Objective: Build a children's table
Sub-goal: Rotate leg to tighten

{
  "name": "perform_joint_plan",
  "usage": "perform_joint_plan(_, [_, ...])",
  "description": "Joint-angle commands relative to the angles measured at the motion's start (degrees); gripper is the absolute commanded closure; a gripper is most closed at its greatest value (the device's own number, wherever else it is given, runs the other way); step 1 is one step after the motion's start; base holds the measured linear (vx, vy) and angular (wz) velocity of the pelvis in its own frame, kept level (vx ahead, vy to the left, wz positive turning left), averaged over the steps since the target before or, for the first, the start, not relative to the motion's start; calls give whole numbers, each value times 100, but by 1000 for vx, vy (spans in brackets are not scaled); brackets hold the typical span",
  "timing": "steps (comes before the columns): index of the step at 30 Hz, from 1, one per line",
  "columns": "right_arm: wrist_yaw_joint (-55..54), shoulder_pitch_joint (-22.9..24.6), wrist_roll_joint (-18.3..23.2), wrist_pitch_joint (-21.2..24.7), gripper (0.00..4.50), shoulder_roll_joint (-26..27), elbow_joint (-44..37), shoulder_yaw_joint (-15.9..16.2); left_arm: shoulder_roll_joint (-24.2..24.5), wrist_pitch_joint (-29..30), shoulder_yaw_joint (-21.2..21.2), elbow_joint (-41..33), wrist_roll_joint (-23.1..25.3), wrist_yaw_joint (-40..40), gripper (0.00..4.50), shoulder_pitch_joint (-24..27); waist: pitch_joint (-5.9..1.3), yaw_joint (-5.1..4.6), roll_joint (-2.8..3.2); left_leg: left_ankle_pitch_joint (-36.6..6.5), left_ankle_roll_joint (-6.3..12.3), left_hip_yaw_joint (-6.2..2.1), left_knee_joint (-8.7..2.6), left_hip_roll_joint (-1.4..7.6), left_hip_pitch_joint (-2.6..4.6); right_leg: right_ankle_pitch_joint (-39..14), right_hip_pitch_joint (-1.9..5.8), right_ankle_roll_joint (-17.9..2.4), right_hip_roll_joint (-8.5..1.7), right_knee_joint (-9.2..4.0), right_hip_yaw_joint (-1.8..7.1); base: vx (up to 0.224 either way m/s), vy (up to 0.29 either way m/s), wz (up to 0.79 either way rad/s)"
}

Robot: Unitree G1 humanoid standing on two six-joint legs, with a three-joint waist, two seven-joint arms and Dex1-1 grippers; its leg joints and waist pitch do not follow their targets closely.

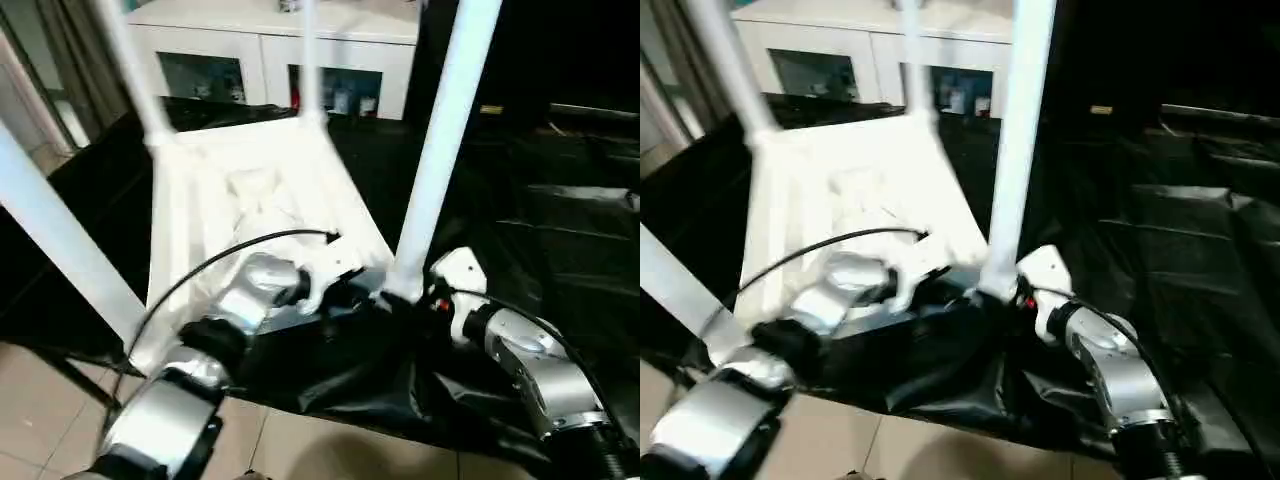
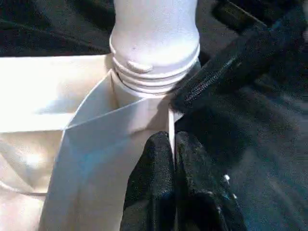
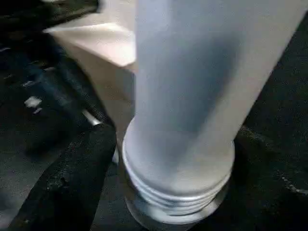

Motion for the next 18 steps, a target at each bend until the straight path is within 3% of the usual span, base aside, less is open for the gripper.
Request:
perform_joint_plan(1, [449, 49, 232, -40, 71, -172, -264, 4, 76, -21, -88, -85, -263, -593, 450, 212, -230, 9, -156, -958, 627, -123, -330, 268, 104, 16, 119, -1322, -311, -407, 160, 0, 0, 0])
perform_joint_plan(6, [1178, 98, 458, -77, 71, -514, -360, 96, 427, 219, -61, -392, -449, -1231, 450, 357, -243, 18, -140, -989, 577, -106, -326, 273, 116, 100, 91, -1453, -310, -379, 157, 0, 0, 0])
perform_joint_plan(8, [1250, 83, 438, -100, 71, -541, -326, 120, 475, 225, -47, -389, -464, -1282, 450, 360, -255, 24, -151, -882, 583, -108, -312, 269, 110, 249, 100, -1481, -311, -359, 158, 0, 0, 0])
perform_joint_plan(9, [1255, 72, 440, -104, 71, -539, -310, 122, 491, 216, -42, -387, -464, -1288, 450, 364, -264, 32, -196, -704, 655, -104, -289, 254, 88, 526, 106, -1502, -309, -321, 155, 0, 0, 0])
perform_joint_plan(12, [1272, 41, 497, -63, 71, -510, -305, 119, 514, 263, -16, -470, -474, -1313, 450, 401, -270, 35, -210, -614, 726, -95, -266, 246, 83, 678, 102, -1516, -304, -305, 156, 0, 0, 0])
perform_joint_plan(13, [1277, 33, 515, -49, 97, -502, -307, 122, 523, 289, -18, -510, -486, -1321, 450, 415, -275, 39, -209, -545, 766, -95, -254, 240, 71, 776, 104, -1520, -305, -292, 157, 0, 0, 0])
perform_joint_plan(18, [1329, 19, 603, 4, 135, -392, -275, 152, 526, 404, -43, -681, -531, -1366, 450, 471, -263, 40, -207, -618, 748, -93, -257, 246, 77, 600, 86, -1531, -295, -297, 152, 0, 0, 0])
